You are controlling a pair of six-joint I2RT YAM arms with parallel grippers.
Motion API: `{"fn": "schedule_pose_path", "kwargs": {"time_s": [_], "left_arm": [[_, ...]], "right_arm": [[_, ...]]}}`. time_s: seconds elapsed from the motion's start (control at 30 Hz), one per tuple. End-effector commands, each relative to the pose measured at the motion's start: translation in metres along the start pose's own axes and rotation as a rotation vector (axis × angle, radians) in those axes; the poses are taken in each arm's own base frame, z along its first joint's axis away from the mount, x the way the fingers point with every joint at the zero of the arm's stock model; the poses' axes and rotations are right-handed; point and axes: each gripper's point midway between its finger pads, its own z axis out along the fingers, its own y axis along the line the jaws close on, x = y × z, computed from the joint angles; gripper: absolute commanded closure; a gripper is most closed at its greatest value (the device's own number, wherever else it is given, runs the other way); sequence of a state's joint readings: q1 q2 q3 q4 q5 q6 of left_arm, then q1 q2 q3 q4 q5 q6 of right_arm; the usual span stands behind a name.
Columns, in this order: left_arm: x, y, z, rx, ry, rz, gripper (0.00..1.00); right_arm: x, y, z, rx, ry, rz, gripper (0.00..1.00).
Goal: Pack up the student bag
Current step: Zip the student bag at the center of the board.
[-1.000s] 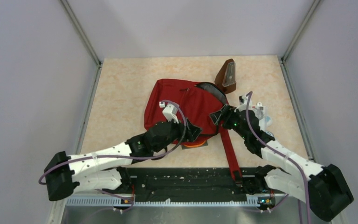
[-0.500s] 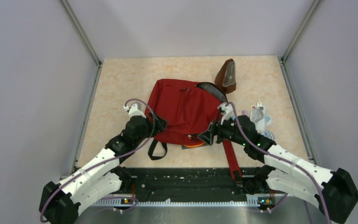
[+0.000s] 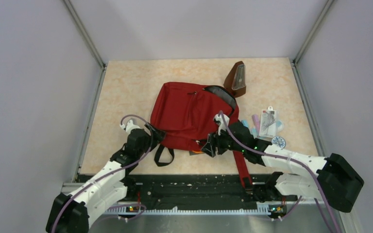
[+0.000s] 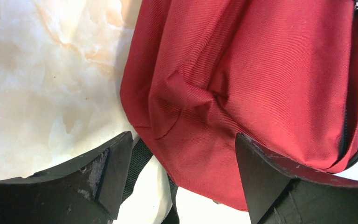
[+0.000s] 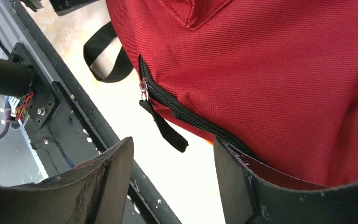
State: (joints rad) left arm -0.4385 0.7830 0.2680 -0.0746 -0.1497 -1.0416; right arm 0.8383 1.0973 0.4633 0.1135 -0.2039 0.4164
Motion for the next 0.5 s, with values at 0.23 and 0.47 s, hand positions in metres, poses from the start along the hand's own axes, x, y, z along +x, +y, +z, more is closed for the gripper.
{"fn": "schedule_pose_path", "kwargs": {"time_s": [0.23,0.47], "left_arm": [[0.012,-0.003,0.014,0.084,0.013,-0.102,0.39],[0.016,-0.004,0.027,0.085,0.025,-0.102,0.74]], "right_arm": [[-0.042,0.024,0.018,-0.058,-0.099,-0.065,0.59],[-0.052,0.012,0.018,0.037,-0.149,-0.018,1.00]]}}
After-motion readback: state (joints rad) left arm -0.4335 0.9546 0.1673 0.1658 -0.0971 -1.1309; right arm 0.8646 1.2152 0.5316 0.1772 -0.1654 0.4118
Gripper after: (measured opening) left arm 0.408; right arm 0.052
